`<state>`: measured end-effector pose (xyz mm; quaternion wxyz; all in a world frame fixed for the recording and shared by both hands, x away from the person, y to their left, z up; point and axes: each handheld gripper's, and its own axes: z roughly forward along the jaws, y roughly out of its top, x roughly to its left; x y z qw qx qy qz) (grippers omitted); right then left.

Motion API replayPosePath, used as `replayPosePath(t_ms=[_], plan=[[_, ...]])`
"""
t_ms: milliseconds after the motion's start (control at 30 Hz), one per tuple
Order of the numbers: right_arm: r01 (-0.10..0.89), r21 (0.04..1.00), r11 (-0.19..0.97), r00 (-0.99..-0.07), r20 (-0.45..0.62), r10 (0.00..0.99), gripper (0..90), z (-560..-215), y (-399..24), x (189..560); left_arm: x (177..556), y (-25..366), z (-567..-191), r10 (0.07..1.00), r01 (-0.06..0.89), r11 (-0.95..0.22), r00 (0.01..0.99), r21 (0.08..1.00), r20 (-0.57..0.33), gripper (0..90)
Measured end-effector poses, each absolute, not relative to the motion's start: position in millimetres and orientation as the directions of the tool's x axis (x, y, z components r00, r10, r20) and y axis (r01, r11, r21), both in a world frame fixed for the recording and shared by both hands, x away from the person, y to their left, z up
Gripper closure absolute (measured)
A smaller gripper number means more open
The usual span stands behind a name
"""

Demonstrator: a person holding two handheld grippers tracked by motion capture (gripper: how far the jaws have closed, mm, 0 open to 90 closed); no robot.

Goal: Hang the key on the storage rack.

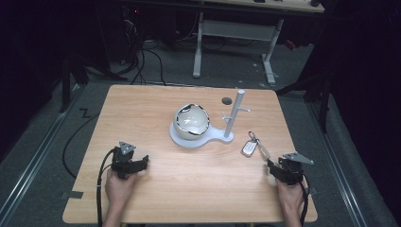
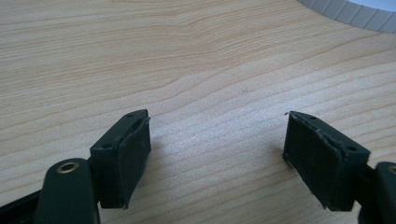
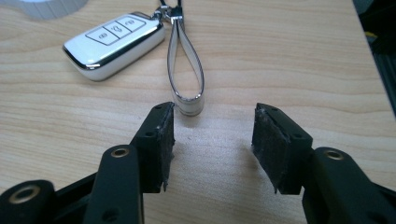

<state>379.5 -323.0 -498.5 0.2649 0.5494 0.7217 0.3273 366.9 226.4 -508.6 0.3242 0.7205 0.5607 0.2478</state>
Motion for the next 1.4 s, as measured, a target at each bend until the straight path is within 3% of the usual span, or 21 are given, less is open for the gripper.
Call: replayPosePath(t_ms=[567,867,1400], plan=[[0.569,0.804,0.170,-0.264,-0.017,0.964,50.6,-478,-317,377,367,226,-509,0.968,0.647,-0.161,0.249,0.745,-0.008,23.2],[0.553,0.813,0.180,-0.291,-0.014,0.957,53.0,-466,-308,395,367,227,-509,0.968,0.647,-0.161,0.251,0.745,-0.009,23.2],[0.607,0.762,0.227,-0.310,-0.037,0.950,58.9,-473,-292,434,367,227,-509,0.968,0.647,-0.158,0.251,0.746,-0.013,23.3]])
